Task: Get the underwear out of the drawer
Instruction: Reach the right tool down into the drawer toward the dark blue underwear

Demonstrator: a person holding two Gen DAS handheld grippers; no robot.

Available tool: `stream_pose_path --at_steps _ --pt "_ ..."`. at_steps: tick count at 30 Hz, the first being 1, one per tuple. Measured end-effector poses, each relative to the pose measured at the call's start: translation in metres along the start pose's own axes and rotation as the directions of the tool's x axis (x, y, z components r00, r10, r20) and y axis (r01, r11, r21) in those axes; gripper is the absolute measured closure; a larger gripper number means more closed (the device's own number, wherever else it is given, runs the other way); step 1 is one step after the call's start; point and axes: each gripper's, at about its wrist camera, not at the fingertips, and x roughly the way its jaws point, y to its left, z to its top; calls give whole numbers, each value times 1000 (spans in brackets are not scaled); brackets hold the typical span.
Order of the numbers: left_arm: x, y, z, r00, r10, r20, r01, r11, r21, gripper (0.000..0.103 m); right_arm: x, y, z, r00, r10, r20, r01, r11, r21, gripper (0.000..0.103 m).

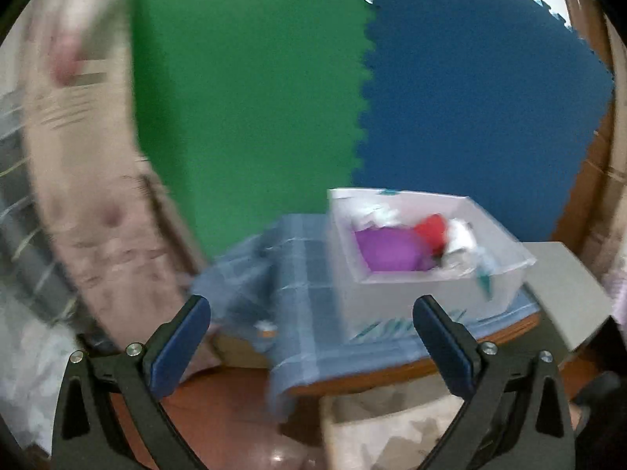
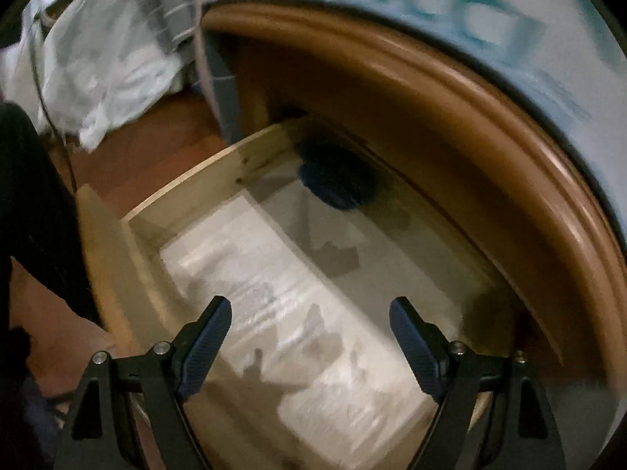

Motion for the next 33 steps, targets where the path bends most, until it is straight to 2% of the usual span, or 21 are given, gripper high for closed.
stream_pose_path --at_steps 3,4,6,8,9,11,13,14,17,19,20,21,23,24,25,28,30,33 --pt "-10 15 -41 999 40 18 -40 999 7 1 28 -1 20 997 69 -25 -69 998 5 18" --pt "-13 15 -52 998 54 40 -55 998 22 1 35 3 25 997 68 -29 -68 997 -25 18" --pt "-15 14 -72 996 54 67 -59 996 69 1 54 26 28 998 20 -62 -34 973 -227 18" --pt "-7 14 -86 998 36 46 -39 996 84 1 74 42 28 996 -51 -78 16 920 -391 18" --pt "-4 15 -89 999 16 28 -19 996 83 1 81 45 29 995 -51 -84 11 909 -417 18" --pt "7 17 -92 1000 -19 -16 20 998 65 1 94 45 36 997 -36 -75 4 919 -394 18" --pt "10 20 -94 999 -37 -18 38 999 39 1 105 40 39 998 -18 -56 -2 941 -337 18" --pt "11 23 -93 998 -55 -19 55 998 23 1 112 41 38 998 -45 -38 29 940 -340 18" --pt "8 29 -99 996 -87 -8 87 996 -15 1 130 50 26 988 -154 24 148 878 -455 18" --pt "9 35 -101 995 -102 -5 102 994 -44 1 129 52 26 965 -231 125 262 842 -471 17" --pt "11 37 -102 994 -105 -7 105 993 -55 1 130 50 30 963 -233 138 271 847 -457 17" --pt "13 39 -102 993 -114 -11 113 991 -71 1 130 43 36 968 -210 137 249 875 -415 17" --pt "17 40 -102 992 -125 -13 124 988 -91 1 130 21 45 974 -190 123 215 944 -250 17" --pt "18 39 -102 991 -132 -13 130 987 -91 1 129 11 47 977 -174 125 195 965 -176 17" --pt "18 37 -101 990 -138 -15 136 987 -88 1 128 8 46 967 -198 163 223 963 -153 17" --pt "21 26 -101 985 -169 -25 167 985 -50 1 136 5 47 955 -217 203 244 963 -117 17" --pt "22 16 -103 983 -178 -37 178 984 -4 1 145 3 49 926 -287 246 319 943 -98 17" --pt "22 0 -105 980 -196 -43 199 978 64 1 157 6 57 893 -312 323 358 929 -94 17"
